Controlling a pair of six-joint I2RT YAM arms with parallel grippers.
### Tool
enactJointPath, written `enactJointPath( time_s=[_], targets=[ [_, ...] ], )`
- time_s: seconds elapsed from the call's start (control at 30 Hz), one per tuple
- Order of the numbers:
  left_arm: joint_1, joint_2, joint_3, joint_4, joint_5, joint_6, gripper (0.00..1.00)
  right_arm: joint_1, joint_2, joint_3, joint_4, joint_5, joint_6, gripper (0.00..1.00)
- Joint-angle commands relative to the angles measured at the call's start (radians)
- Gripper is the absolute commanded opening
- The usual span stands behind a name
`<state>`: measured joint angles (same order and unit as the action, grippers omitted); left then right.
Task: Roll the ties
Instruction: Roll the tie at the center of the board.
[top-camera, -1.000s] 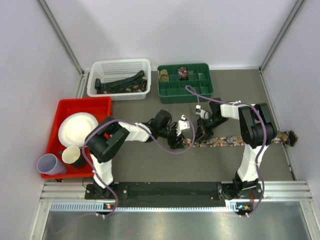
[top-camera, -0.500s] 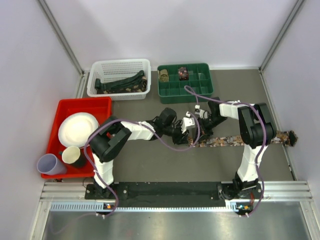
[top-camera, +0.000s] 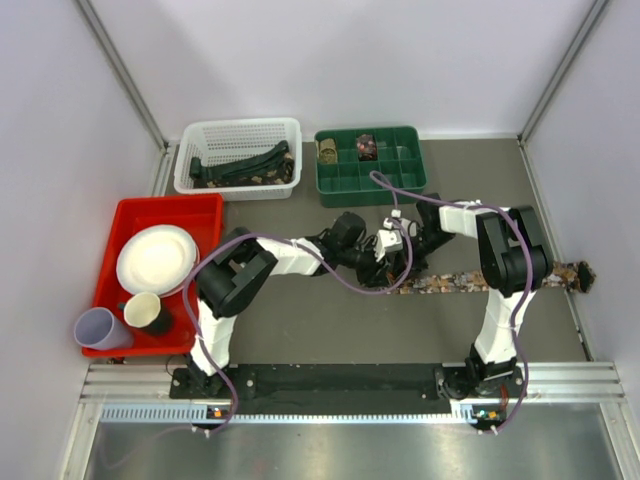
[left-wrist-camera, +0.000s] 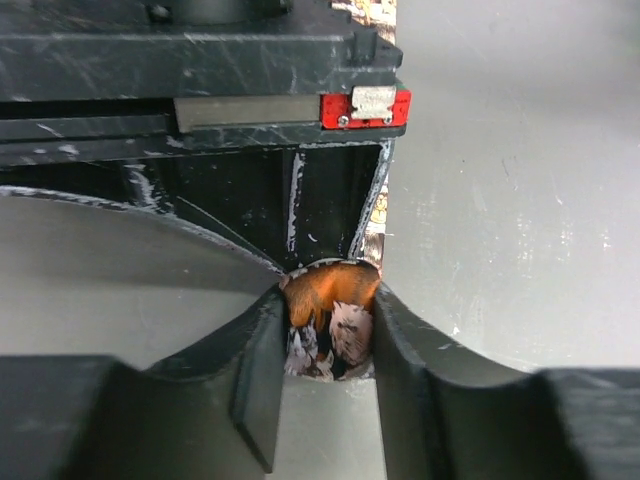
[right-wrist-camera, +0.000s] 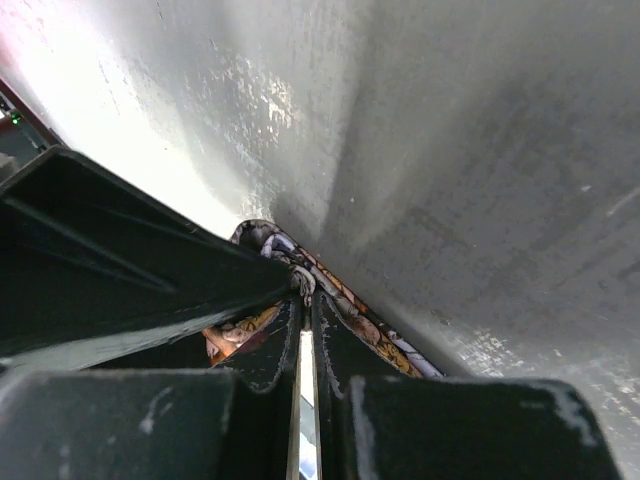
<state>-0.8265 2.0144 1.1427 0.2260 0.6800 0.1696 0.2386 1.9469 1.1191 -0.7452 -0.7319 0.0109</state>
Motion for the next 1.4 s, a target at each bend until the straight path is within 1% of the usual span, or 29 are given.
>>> enactJointPath(
  time_s=[0.0, 0.1, 0.17, 0.3, 0.43, 0.53, 0.67, 0.77, 0.87, 0.93, 0.97, 1.0, 1.03, 1.07, 1.1, 1.13, 1.2, 1.23, 1.27, 1.3, 1.37],
  targets=[
    [-0.037, 0.057, -0.018, -0.013, 0.006, 0.031, 0.44, 0.016, 0.049, -0.021, 0.092, 0.201, -0.051, 0.0],
    [-0.034, 0.043, -0.037, -0.019, 0.038, 0.024, 0.47, 0.016, 0.046, -0.022, 0.093, 0.213, -0.049, 0.0],
    [-0.031, 0.032, -0.052, -0.03, 0.041, 0.018, 0.48, 0.014, 0.043, -0.025, 0.093, 0.216, -0.049, 0.0],
    [-0.014, -0.005, -0.077, -0.043, 0.046, 0.007, 0.52, 0.016, 0.04, -0.027, 0.096, 0.22, -0.046, 0.0],
    [-0.011, -0.011, -0.093, -0.042, 0.029, 0.002, 0.62, 0.016, 0.04, -0.031, 0.099, 0.221, -0.046, 0.0],
    [-0.006, -0.023, -0.11, -0.002, 0.033, -0.021, 0.61, 0.016, 0.035, -0.035, 0.099, 0.224, -0.046, 0.0],
    [-0.006, -0.046, -0.115, 0.036, 0.018, -0.05, 0.42, 0.016, 0.035, -0.038, 0.098, 0.224, -0.043, 0.0],
    [-0.006, -0.065, -0.11, 0.071, 0.001, -0.073, 0.39, 0.016, 0.035, -0.038, 0.102, 0.224, -0.04, 0.0],
    [-0.013, -0.063, -0.095, 0.07, -0.005, -0.074, 0.39, 0.016, 0.037, -0.035, 0.099, 0.224, -0.04, 0.0],
    [-0.019, -0.046, -0.08, 0.058, -0.02, -0.067, 0.39, 0.016, 0.035, -0.033, 0.099, 0.221, -0.038, 0.0],
    [-0.023, -0.04, -0.074, 0.05, -0.033, -0.039, 0.4, 0.016, 0.035, -0.031, 0.099, 0.218, -0.038, 0.0],
    [-0.037, -0.026, -0.064, -0.005, -0.049, -0.015, 0.4, 0.016, 0.035, -0.031, 0.098, 0.209, -0.038, 0.0],
    [-0.043, -0.019, -0.045, -0.028, -0.063, 0.011, 0.4, 0.016, 0.037, -0.027, 0.093, 0.203, -0.038, 0.0],
    [-0.051, -0.014, -0.04, -0.049, -0.106, 0.062, 0.4, 0.016, 0.04, -0.024, 0.087, 0.194, -0.037, 0.0],
    [-0.068, 0.0, -0.032, -0.13, -0.128, 0.092, 0.38, 0.016, 0.04, -0.019, 0.081, 0.178, -0.038, 0.0],
    [-0.072, 0.006, -0.012, -0.169, -0.146, 0.12, 0.33, 0.015, 0.04, -0.009, 0.066, 0.171, -0.038, 0.0],
    [-0.077, 0.01, -0.011, -0.221, -0.19, 0.185, 0.29, 0.015, 0.037, 0.008, 0.043, 0.145, -0.038, 0.0],
    [-0.077, 0.007, -0.012, -0.305, -0.204, 0.209, 0.26, 0.014, 0.032, 0.019, 0.034, 0.137, -0.034, 0.0],
    [-0.082, 0.004, -0.017, -0.332, -0.232, 0.259, 0.26, 0.013, 0.029, 0.024, 0.018, 0.114, -0.032, 0.0],
    [-0.083, 0.003, -0.014, -0.359, -0.25, 0.28, 0.25, 0.013, 0.02, 0.028, 0.014, 0.106, -0.029, 0.01],
    [-0.089, 0.01, -0.005, -0.444, -0.264, 0.329, 0.22, 0.01, 0.017, 0.039, -0.005, 0.074, -0.02, 0.04]
  ],
)
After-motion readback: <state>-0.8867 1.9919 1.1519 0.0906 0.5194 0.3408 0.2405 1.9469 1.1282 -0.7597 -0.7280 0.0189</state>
